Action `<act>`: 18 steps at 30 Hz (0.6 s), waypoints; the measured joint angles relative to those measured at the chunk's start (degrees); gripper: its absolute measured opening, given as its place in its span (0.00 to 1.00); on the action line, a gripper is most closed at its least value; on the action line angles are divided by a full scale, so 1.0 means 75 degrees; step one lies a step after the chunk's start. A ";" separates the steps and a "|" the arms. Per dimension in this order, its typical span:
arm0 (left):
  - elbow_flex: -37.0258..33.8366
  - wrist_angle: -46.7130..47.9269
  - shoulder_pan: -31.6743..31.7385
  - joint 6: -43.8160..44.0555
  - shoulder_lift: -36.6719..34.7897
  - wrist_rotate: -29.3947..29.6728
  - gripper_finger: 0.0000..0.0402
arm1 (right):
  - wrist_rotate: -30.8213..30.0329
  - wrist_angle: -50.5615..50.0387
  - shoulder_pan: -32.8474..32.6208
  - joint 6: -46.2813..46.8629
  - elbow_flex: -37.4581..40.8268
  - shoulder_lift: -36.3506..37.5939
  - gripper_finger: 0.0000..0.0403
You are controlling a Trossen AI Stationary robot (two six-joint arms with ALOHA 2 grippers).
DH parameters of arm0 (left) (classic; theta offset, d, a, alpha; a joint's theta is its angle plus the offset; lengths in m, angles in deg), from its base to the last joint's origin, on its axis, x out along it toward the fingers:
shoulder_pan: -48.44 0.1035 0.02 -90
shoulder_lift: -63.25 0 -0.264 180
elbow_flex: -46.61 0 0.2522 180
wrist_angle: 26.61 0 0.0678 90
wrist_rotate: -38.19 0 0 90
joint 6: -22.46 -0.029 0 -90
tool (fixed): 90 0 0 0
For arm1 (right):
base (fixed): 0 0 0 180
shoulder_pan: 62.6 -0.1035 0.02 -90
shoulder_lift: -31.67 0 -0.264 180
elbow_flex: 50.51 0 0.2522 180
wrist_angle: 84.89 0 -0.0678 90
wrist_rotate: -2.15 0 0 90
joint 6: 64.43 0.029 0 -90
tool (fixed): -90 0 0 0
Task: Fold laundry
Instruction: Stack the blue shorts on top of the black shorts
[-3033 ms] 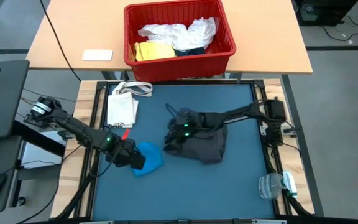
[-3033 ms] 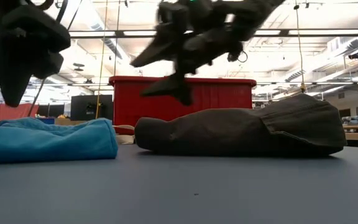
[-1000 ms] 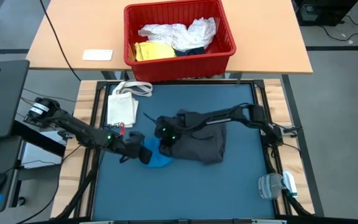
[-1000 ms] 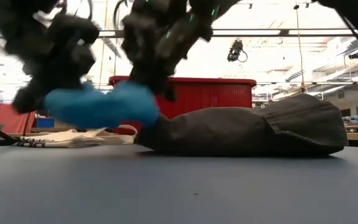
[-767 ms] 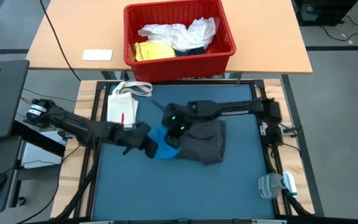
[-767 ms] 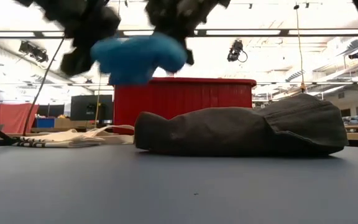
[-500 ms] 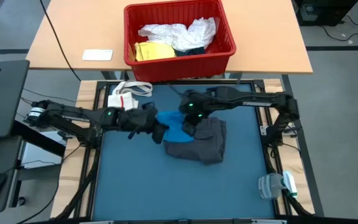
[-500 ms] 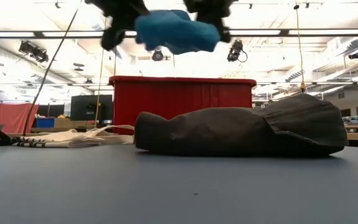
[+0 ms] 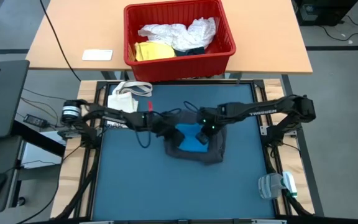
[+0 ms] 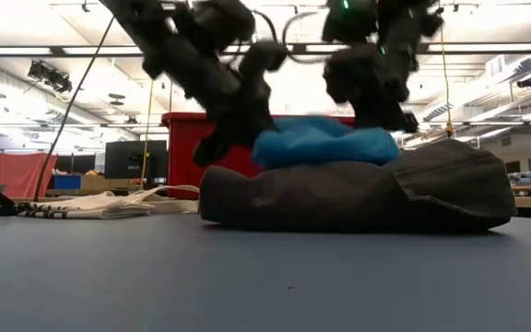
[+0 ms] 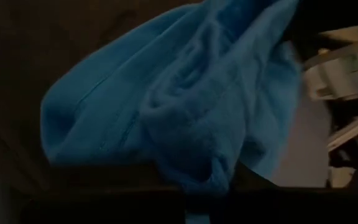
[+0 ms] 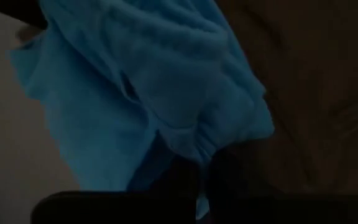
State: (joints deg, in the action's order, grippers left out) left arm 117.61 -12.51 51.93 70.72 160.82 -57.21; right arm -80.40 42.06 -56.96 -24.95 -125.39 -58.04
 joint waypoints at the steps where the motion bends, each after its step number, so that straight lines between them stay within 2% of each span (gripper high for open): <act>1: -0.0001 0.0003 0.0019 0.0036 0.0130 -0.0059 0.08 | 0.0082 0.0359 0.0012 0.0122 0.0291 0.0000 0.05; 3: -0.0004 -0.0096 0.0054 0.0058 0.0293 -0.0302 0.13 | 0.0249 0.0871 0.0019 0.0415 0.0736 0.0000 0.10; 6: -0.0015 -0.0118 0.0138 0.0025 0.0229 -0.0654 0.22 | 0.0333 0.0743 0.0019 0.0709 0.0912 0.0074 0.24; 11: -0.0012 -0.0098 0.0391 -0.0201 -0.0348 -0.0740 0.39 | -0.0271 0.0638 0.0019 0.1008 0.0917 0.0648 0.43; 14: -0.0016 0.0214 0.0644 -0.0409 -0.0655 -0.0717 0.45 | -0.0569 0.0585 0.0092 0.1143 0.0917 0.1167 0.50; 18: -0.0019 0.0379 0.0948 -0.0463 -0.0999 -0.0694 0.47 | -0.0821 0.0345 0.0174 0.1344 0.0912 0.1918 0.52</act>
State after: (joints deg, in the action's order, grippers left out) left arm 117.47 -9.67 59.04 67.25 153.33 -62.41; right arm -86.55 44.65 -55.66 -14.87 -118.55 -43.65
